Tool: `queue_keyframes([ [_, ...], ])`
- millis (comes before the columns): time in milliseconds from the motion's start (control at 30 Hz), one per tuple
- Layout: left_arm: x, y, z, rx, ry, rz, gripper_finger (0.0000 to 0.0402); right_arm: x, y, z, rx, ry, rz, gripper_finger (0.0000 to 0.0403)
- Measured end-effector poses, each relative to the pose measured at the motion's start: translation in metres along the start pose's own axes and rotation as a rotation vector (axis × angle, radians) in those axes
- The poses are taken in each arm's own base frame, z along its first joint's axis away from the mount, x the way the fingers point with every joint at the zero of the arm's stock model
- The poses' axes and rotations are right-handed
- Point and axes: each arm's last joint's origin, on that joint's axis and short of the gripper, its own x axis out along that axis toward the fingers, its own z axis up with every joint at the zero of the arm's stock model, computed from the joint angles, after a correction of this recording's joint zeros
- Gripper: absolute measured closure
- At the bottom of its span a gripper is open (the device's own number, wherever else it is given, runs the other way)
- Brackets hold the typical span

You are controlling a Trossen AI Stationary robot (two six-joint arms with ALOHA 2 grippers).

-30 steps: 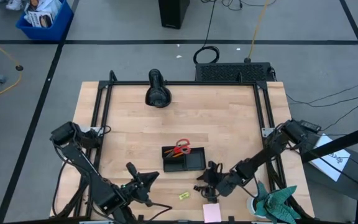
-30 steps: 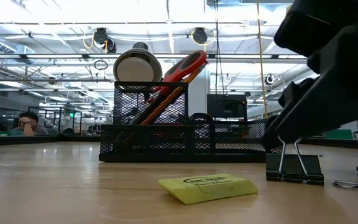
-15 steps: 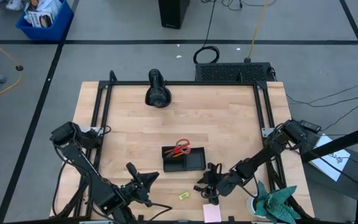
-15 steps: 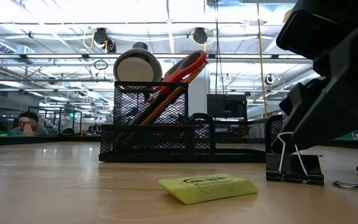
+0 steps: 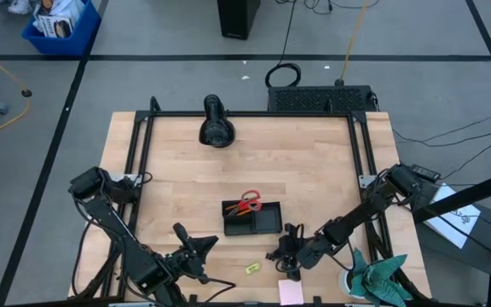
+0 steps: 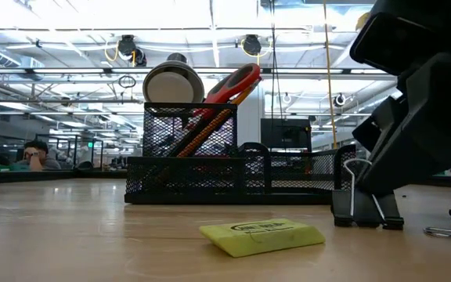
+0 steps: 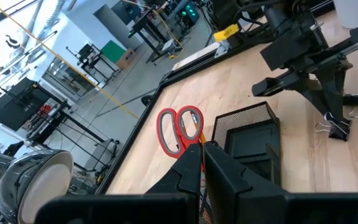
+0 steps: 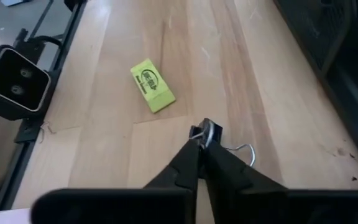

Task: Pick and place office supplies into organizer
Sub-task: Put the left black binder clip into the desk organizer

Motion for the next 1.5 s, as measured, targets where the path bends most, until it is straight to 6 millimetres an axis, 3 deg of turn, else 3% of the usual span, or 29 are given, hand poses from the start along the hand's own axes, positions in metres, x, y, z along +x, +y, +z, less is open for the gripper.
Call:
queue_keyframes([
  [333, 0.0, 0.0, 0.0, -0.002, 0.0, -0.001, 0.0376, 0.0, 0.005, 0.006, -0.068, -0.05, 0.036, 0.04],
  [533, 0.0, 0.0, 0.0, -0.006, 0.0, 0.0, 0.0376, 0.002, 0.023, 0.032, -0.186, -0.158, 0.022, 0.0401],
  [833, 0.0, 0.0, 0.0, -0.007, 0.0, 0.0, 0.0376, 0.001, 0.037, 0.079, -0.438, -0.277, -0.288, 0.0402],
  [1100, 0.0, 0.0, 0.0, -0.007, 0.0, 0.0, 0.0376, 0.008, 0.02, 0.098, -0.465, -0.262, -0.342, 0.0402],
  [1500, 0.0, 0.0, 0.0, -0.002, 0.0, 0.001, 0.0376, 0.042, -0.006, 0.086, -0.459, -0.217, -0.382, 0.0403],
])
